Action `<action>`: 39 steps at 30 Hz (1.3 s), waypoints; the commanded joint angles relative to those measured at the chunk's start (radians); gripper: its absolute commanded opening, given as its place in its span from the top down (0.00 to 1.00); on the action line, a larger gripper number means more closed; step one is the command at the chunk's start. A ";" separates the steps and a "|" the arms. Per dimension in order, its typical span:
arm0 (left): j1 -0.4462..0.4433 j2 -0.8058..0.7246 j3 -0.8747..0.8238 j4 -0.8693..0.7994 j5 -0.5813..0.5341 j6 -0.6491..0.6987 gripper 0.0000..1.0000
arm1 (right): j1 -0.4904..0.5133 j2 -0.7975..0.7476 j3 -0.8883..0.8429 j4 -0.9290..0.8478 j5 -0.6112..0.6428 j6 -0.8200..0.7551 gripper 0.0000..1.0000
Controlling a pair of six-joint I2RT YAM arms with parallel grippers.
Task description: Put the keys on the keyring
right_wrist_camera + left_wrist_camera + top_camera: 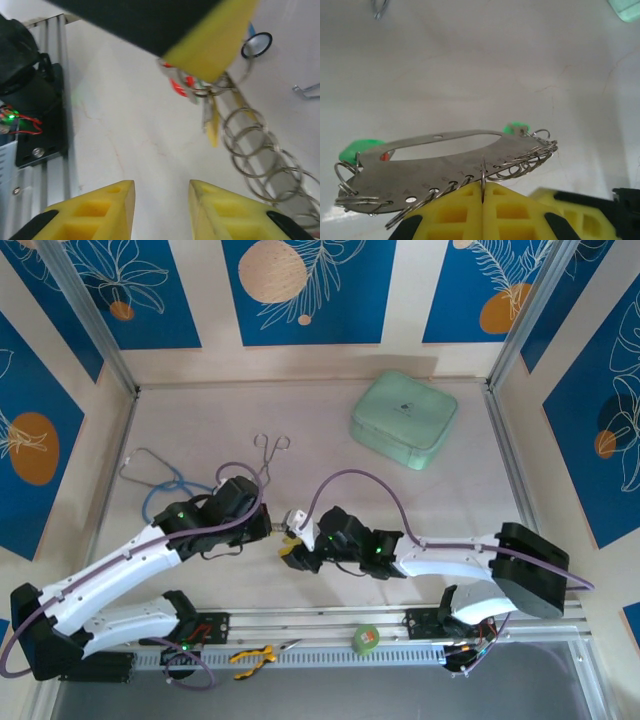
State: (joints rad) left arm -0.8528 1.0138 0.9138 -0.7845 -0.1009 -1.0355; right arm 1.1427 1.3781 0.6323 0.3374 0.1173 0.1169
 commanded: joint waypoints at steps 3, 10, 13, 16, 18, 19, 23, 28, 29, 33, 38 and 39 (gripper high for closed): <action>0.008 0.016 0.010 -0.057 0.069 -0.207 1.00 | 0.013 0.081 -0.024 0.239 0.030 0.020 0.62; 0.008 0.016 0.013 -0.061 0.100 -0.250 1.00 | 0.036 0.174 -0.047 0.376 0.038 -0.034 0.60; 0.008 0.018 0.007 -0.054 0.123 -0.257 1.00 | 0.041 0.197 -0.055 0.414 0.065 -0.056 0.60; 0.008 0.016 0.005 -0.060 0.124 -0.252 1.00 | 0.044 0.205 -0.074 0.438 0.094 -0.080 0.60; 0.008 0.013 0.001 -0.060 0.124 -0.250 1.00 | 0.041 0.206 -0.091 0.457 0.111 -0.093 0.60; 0.008 0.014 -0.001 -0.059 0.128 -0.250 1.00 | 0.040 0.206 -0.096 0.462 0.112 -0.098 0.60; 0.008 0.010 -0.009 -0.059 0.133 -0.250 1.00 | 0.040 0.213 -0.115 0.505 0.102 -0.120 0.60; 0.009 0.002 -0.019 -0.060 0.144 -0.250 1.00 | 0.040 0.235 -0.119 0.555 0.104 -0.141 0.60; 0.009 0.001 -0.022 -0.059 0.146 -0.250 1.00 | 0.039 0.238 -0.116 0.559 0.101 -0.145 0.61; 0.009 -0.006 -0.026 -0.063 0.150 -0.250 1.00 | 0.039 0.250 -0.103 0.570 0.101 -0.155 0.67; 0.009 -0.019 -0.044 -0.058 0.152 -0.268 1.00 | 0.040 0.254 -0.101 0.563 0.093 -0.155 0.87; 0.008 -0.021 -0.048 -0.054 0.153 -0.272 1.00 | 0.040 0.253 -0.101 0.554 0.093 -0.154 0.91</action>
State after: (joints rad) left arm -0.8528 1.0115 0.8810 -0.8310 0.0280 -1.2675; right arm 1.1790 1.6272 0.5247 0.8524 0.2035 -0.0250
